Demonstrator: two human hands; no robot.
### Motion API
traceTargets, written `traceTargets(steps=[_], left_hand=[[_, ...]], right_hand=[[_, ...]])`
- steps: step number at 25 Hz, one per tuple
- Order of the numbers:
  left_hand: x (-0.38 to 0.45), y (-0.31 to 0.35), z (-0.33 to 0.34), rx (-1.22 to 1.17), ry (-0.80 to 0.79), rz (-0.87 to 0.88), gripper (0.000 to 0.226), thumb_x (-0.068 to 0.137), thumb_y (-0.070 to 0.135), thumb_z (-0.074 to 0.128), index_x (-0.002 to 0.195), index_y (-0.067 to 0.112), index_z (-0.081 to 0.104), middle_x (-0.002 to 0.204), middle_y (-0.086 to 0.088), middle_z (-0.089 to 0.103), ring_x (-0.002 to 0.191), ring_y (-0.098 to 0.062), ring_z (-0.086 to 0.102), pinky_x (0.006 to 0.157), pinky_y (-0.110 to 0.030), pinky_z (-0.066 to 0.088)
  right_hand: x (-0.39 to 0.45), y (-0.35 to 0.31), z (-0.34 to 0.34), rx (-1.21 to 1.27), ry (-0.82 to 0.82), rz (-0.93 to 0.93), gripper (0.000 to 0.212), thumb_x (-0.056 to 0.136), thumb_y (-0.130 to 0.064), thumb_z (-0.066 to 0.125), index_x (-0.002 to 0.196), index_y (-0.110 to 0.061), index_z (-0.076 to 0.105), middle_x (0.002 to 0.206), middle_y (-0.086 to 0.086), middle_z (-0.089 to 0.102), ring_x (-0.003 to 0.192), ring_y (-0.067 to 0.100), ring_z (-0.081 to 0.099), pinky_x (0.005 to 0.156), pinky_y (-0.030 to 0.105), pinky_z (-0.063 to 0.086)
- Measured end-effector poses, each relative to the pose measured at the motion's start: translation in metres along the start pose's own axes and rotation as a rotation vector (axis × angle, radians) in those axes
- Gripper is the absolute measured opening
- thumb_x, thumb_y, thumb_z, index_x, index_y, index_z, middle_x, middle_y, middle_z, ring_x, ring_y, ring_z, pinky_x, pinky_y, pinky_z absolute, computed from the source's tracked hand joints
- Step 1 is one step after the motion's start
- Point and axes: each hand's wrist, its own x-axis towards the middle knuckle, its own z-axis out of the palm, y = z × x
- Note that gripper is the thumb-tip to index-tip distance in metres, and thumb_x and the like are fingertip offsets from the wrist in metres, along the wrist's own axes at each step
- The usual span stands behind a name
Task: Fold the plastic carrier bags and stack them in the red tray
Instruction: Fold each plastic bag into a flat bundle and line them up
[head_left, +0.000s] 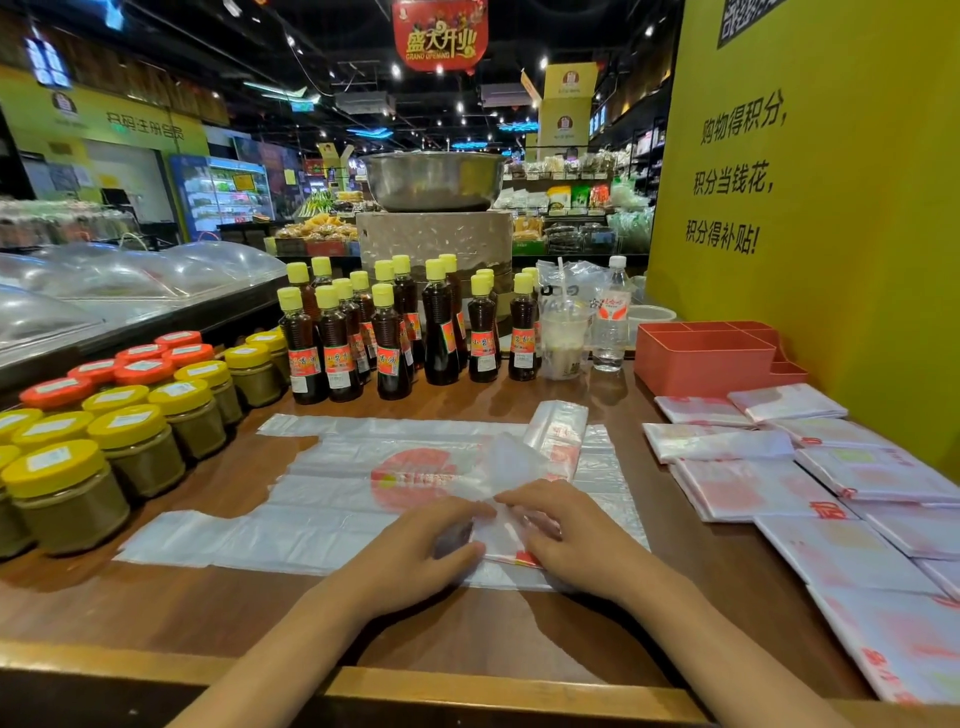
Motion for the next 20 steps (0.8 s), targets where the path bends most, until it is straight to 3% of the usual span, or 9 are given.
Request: traceTargets(steps=[2, 4, 8, 12, 16, 18, 20], left_hand=[[-0.001, 0.005, 0.000, 0.015, -0.013, 0.026, 0.039, 0.098, 0.049, 0.054, 0.136, 0.049, 0.049, 0.137, 0.030, 0.048, 0.117, 0.021, 0.039, 0.091, 0.002, 0.030], [-0.002, 0.009, -0.001, 0.008, -0.025, 0.052, 0.039, 0.098, 0.047, 0.054, 0.136, 0.048, 0.049, 0.136, 0.027, 0.052, 0.117, 0.019, 0.041, 0.092, 0.003, 0.031], [0.000, 0.015, 0.001, -0.023, -0.085, 0.162, 0.036, 0.100, 0.041, 0.054, 0.136, 0.047, 0.050, 0.127, 0.023, 0.061, 0.116, 0.001, 0.055, 0.100, -0.020, 0.043], [0.002, 0.018, 0.005, 0.059, -0.093, 0.207, 0.039, 0.100, 0.049, 0.051, 0.137, 0.049, 0.041, 0.119, 0.019, 0.062, 0.106, -0.002, 0.056, 0.094, -0.031, 0.046], [0.003, 0.016, 0.006, 0.023, -0.078, 0.174, 0.040, 0.098, 0.055, 0.052, 0.135, 0.048, 0.042, 0.130, 0.027, 0.055, 0.119, 0.004, 0.051, 0.102, -0.028, 0.045], [0.003, 0.015, 0.005, 0.071, -0.078, 0.151, 0.037, 0.097, 0.057, 0.052, 0.132, 0.048, 0.046, 0.131, 0.029, 0.053, 0.119, 0.008, 0.048, 0.103, -0.025, 0.043], [0.003, 0.015, 0.004, 0.104, -0.081, 0.156, 0.037, 0.095, 0.058, 0.053, 0.131, 0.047, 0.050, 0.130, 0.029, 0.052, 0.117, 0.008, 0.047, 0.102, -0.021, 0.042]], right_hand=[[0.000, -0.001, -0.001, -0.004, 0.009, -0.029, 0.042, 0.096, -0.018, 0.048, 0.131, -0.036, 0.064, 0.135, -0.018, 0.058, 0.123, 0.001, 0.047, 0.110, 0.027, 0.037], [0.000, -0.005, -0.003, -0.041, 0.015, -0.057, 0.042, 0.096, -0.016, 0.046, 0.131, -0.033, 0.064, 0.137, -0.016, 0.055, 0.125, 0.000, 0.044, 0.108, 0.016, 0.031], [-0.001, -0.014, -0.004, -0.124, 0.025, -0.194, 0.039, 0.094, -0.029, 0.038, 0.122, -0.030, 0.065, 0.123, -0.018, 0.059, 0.117, 0.002, 0.050, 0.102, 0.032, 0.041], [-0.001, -0.018, -0.006, -0.225, 0.010, -0.243, 0.031, 0.091, -0.025, 0.037, 0.110, -0.026, 0.061, 0.105, -0.014, 0.055, 0.103, 0.006, 0.048, 0.096, 0.032, 0.039], [0.001, -0.009, -0.007, -0.222, -0.029, -0.146, 0.036, 0.092, -0.028, 0.035, 0.116, -0.026, 0.062, 0.119, -0.010, 0.062, 0.108, 0.001, 0.045, 0.105, 0.027, 0.033], [0.002, -0.005, -0.010, -0.240, -0.032, -0.045, 0.043, 0.095, -0.031, 0.031, 0.122, -0.019, 0.063, 0.127, 0.000, 0.063, 0.110, 0.009, 0.049, 0.108, 0.034, 0.035], [0.002, 0.000, -0.014, -0.265, -0.054, 0.056, 0.047, 0.101, -0.028, 0.033, 0.144, -0.021, 0.050, 0.143, 0.004, 0.054, 0.126, 0.020, 0.046, 0.114, 0.036, 0.031]])
